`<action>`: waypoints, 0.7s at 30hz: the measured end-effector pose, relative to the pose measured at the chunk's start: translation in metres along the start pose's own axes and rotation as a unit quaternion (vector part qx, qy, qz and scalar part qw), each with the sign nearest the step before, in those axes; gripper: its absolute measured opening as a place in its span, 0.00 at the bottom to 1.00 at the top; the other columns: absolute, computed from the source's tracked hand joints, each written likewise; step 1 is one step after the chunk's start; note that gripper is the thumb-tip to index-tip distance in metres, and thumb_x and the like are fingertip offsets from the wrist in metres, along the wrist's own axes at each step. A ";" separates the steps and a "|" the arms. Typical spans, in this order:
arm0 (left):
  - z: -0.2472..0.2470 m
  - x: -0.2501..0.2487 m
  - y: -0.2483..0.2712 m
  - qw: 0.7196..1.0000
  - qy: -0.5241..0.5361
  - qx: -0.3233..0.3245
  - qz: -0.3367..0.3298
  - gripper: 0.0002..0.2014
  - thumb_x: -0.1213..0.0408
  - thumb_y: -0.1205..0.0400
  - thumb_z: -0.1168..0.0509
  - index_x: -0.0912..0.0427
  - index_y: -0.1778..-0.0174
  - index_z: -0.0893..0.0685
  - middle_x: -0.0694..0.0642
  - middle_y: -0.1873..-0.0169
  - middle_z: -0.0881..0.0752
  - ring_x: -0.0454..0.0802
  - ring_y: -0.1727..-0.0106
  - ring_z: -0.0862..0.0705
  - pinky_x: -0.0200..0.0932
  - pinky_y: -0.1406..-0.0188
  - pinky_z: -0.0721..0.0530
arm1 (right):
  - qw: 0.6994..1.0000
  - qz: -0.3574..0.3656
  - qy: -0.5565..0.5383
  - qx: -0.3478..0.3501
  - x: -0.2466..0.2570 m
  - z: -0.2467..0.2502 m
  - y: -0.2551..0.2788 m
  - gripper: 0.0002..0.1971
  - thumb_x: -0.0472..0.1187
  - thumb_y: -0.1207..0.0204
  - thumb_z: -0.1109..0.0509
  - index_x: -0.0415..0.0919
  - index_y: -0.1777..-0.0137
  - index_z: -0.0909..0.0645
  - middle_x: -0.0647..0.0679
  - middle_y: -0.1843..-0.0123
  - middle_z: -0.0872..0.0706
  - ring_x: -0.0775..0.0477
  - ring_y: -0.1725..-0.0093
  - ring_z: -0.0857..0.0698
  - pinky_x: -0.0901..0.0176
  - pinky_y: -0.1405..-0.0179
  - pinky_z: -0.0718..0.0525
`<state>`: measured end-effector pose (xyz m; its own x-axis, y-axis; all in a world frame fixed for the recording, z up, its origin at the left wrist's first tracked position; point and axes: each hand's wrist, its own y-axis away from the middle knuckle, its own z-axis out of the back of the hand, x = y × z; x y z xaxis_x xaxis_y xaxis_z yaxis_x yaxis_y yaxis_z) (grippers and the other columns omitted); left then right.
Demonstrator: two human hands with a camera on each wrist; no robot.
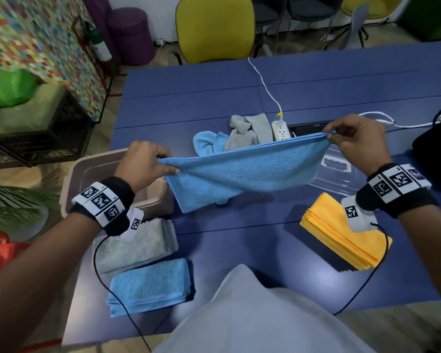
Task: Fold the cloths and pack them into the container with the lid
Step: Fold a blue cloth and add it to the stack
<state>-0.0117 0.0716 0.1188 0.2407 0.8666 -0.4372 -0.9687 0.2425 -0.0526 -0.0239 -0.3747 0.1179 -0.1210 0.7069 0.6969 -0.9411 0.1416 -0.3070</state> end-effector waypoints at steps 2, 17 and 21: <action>-0.003 -0.001 -0.005 0.999 -0.017 0.031 0.024 0.15 0.57 0.37 0.17 0.56 0.76 0.18 0.52 0.77 0.18 0.47 0.73 0.22 0.42 0.73 0.28 | 1.000 -0.005 -0.005 0.003 -0.001 -0.002 -0.001 0.11 0.30 0.31 0.26 0.48 0.56 0.13 0.36 0.58 0.13 0.32 0.59 0.15 0.41 0.50 0.14; -0.114 0.016 0.055 0.967 -0.166 0.166 -0.099 0.11 0.72 0.31 0.34 0.54 0.58 0.22 0.58 0.57 0.16 0.62 0.55 0.14 0.48 0.63 0.21 | 0.969 0.000 0.127 0.214 -0.047 -0.059 0.083 0.18 0.19 0.37 0.35 0.45 0.64 0.18 0.45 0.59 0.16 0.36 0.56 0.16 0.58 0.58 0.26; -0.139 0.025 0.082 0.973 -0.056 0.224 -0.005 0.13 0.68 0.27 0.27 0.53 0.64 0.28 0.51 0.64 0.20 0.57 0.58 0.18 0.44 0.64 0.29 | 0.977 -0.049 0.082 0.189 -0.076 -0.063 0.119 0.16 0.29 0.38 0.38 0.42 0.56 0.14 0.43 0.56 0.14 0.38 0.54 0.15 0.58 0.52 0.24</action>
<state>-0.0937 0.0527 -0.0213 0.2795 0.8994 -0.3361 -0.8486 0.3952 0.3518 -0.1063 -0.3681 -0.0126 -0.0020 0.8084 0.5886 -0.9988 -0.0308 0.0389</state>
